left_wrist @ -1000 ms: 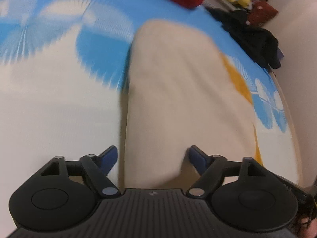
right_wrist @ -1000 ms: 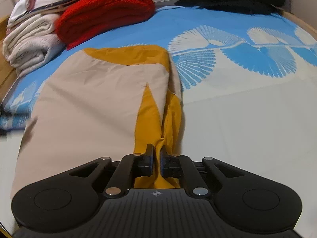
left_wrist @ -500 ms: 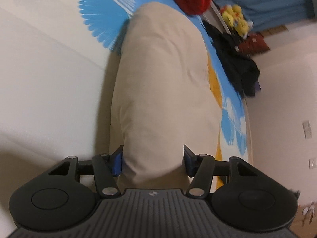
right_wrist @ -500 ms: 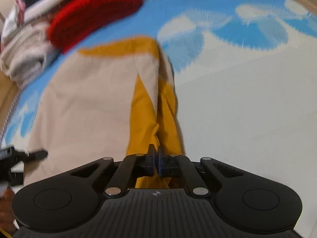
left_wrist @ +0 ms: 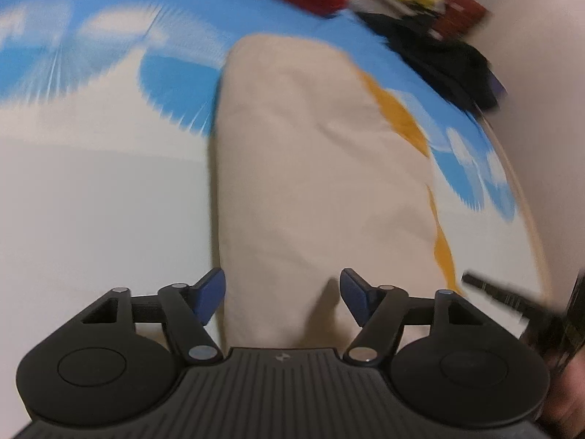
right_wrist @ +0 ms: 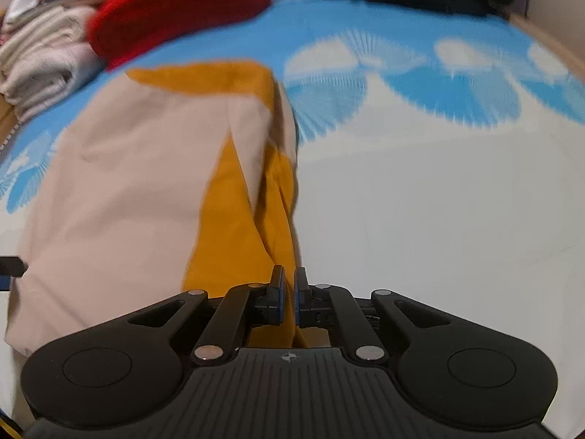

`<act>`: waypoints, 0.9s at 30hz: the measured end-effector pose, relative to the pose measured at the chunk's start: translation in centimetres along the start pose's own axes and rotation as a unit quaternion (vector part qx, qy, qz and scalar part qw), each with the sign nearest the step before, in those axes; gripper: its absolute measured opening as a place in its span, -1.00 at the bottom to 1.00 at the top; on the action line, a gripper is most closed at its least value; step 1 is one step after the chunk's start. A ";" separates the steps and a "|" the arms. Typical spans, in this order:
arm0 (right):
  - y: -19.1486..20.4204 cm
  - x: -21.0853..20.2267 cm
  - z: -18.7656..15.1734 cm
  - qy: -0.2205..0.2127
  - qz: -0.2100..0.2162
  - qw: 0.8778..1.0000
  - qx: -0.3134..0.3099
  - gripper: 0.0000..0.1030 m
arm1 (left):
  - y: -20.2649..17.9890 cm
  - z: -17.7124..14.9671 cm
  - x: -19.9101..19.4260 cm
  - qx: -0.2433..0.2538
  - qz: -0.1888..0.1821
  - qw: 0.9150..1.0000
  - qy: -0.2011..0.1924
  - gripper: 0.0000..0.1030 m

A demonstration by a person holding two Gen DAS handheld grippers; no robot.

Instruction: Fold large clothes

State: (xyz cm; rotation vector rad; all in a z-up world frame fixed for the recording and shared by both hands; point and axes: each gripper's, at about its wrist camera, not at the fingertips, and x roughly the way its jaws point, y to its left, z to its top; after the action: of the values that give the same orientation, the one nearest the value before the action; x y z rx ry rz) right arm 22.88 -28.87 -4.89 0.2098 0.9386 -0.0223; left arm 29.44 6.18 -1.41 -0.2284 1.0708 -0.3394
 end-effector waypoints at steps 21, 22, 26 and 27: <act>4.6 -18.3 -7.2 -0.269 -0.039 0.954 -0.126 0.87 | -15.7 -15.0 -16.6 0.175 0.149 0.940 -0.252 0.99; 4.7 -19.0 -8.2 -0.270 -0.039 0.954 -0.122 0.99 | -16.1 -16.0 -16.6 0.167 0.150 0.941 -0.255 0.99; 5.7 -20.6 -11.4 -0.233 -0.051 0.964 -0.115 0.98 | -16.7 -19.7 -14.7 0.134 0.147 0.948 -0.247 0.99; 5.9 -21.0 -12.0 -0.231 -0.053 0.965 -0.110 0.98 | -16.6 -20.2 -13.5 0.125 0.154 0.953 -0.228 0.99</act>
State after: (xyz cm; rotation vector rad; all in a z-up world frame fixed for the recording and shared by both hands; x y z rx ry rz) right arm 1.53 -22.35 6.11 -0.0536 0.4804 -0.0632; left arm 2.97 -4.42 5.94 0.0883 0.5842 -0.1270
